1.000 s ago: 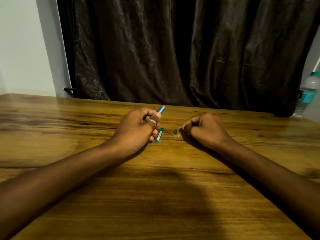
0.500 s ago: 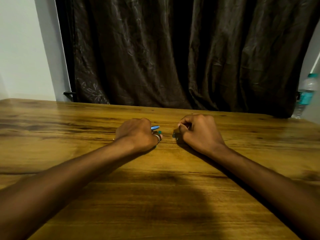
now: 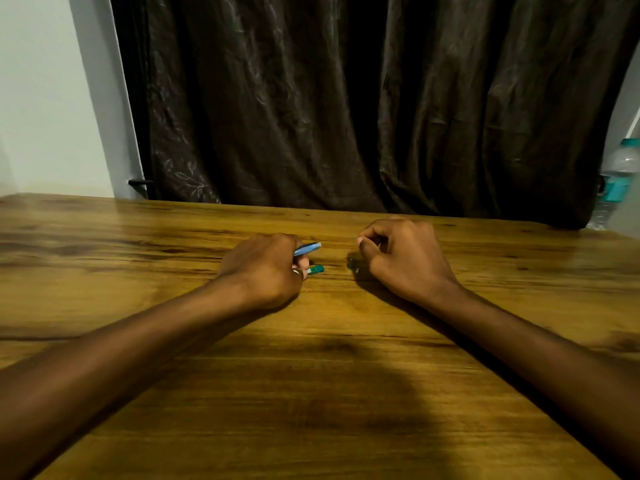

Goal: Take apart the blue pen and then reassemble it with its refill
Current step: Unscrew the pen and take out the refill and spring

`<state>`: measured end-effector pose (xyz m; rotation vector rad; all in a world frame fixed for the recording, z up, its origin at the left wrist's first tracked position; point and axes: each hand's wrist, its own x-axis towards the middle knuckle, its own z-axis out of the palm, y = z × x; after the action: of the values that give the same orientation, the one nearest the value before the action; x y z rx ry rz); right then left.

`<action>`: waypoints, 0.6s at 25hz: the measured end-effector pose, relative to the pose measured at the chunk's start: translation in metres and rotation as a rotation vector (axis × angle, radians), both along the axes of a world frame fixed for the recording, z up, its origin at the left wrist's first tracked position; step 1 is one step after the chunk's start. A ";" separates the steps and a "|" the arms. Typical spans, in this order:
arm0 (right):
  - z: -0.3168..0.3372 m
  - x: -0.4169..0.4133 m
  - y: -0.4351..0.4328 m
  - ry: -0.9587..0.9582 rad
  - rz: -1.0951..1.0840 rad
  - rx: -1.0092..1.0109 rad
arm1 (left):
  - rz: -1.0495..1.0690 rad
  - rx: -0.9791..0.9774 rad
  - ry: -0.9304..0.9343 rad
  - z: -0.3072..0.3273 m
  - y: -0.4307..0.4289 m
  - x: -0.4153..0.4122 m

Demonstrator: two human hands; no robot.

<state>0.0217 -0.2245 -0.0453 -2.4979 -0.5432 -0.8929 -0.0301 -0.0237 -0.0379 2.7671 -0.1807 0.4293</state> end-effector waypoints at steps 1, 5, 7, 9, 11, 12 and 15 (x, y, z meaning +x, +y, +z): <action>0.000 -0.001 0.001 0.005 0.002 0.016 | -0.021 -0.026 0.012 0.000 -0.001 0.000; 0.000 -0.007 0.005 0.049 0.058 0.058 | -0.040 0.003 0.035 -0.002 -0.003 0.002; -0.001 -0.009 0.007 0.074 0.096 0.069 | -0.041 -0.016 0.010 -0.001 -0.005 0.002; -0.004 -0.009 0.010 0.138 0.162 0.125 | -0.031 -0.061 -0.049 0.000 -0.008 0.001; -0.007 -0.008 0.013 0.182 0.244 0.182 | -0.029 -0.110 -0.093 0.001 -0.011 -0.001; -0.008 -0.007 0.013 0.193 0.278 0.204 | -0.034 -0.135 -0.100 0.000 -0.012 -0.001; -0.011 -0.004 0.014 0.230 0.335 0.261 | -0.037 -0.179 -0.124 -0.004 -0.011 -0.002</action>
<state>0.0175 -0.2109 -0.0562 -2.1517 -0.6912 -0.5049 -0.0318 -0.0349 -0.0417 2.5595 -0.2118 0.5779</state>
